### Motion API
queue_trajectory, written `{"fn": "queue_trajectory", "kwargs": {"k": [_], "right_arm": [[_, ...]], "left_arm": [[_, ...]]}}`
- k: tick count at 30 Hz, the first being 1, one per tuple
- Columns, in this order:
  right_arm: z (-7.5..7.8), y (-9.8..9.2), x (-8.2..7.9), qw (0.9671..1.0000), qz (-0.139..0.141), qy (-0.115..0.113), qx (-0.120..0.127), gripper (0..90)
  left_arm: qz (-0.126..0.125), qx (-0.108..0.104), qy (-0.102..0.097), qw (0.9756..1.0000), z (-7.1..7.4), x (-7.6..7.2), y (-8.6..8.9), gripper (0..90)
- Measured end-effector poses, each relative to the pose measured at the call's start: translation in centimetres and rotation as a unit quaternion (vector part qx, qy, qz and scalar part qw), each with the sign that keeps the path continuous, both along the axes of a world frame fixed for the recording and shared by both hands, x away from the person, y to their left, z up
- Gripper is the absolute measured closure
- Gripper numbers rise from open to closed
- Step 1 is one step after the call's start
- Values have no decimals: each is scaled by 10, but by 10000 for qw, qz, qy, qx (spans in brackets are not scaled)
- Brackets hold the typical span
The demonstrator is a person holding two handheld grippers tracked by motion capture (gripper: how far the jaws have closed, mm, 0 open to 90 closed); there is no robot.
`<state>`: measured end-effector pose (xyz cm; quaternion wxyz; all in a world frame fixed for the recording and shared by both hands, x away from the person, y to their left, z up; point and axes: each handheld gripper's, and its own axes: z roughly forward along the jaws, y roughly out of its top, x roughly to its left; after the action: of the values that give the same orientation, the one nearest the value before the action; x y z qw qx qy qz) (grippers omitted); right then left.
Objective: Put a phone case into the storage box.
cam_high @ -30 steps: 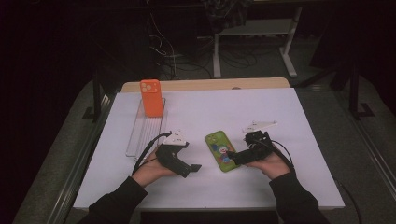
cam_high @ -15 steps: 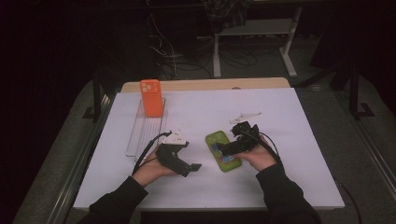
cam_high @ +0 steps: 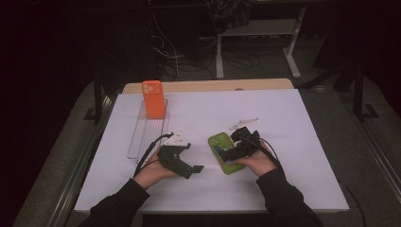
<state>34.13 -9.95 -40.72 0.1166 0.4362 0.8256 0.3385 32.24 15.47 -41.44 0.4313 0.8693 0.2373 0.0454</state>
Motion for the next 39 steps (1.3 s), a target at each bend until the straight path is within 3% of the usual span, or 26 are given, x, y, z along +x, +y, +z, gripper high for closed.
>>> {"fn": "queue_trajectory", "kwargs": {"k": [10, 22, 31, 39], "right_arm": [[-17, 3, -2, 9997, -59, 198, -114, 0], [-33, 10, -4, 9990, 52, 238, -384, 0], [-36, 15, -5, 9982, 39, 338, -501, 40], [-39, 19, -8, 9973, -129, 256, -669, 82]], "left_arm": [[-31, 34, -21, 10000, 0, -1, -1, 0], [-19, 6, -1, 10000, 0, 0, -1, 0], [-44, 47, -22, 10000, 0, 0, -1, 0], [-24, 61, -13, 10000, -1, 0, -1, 0]]}}
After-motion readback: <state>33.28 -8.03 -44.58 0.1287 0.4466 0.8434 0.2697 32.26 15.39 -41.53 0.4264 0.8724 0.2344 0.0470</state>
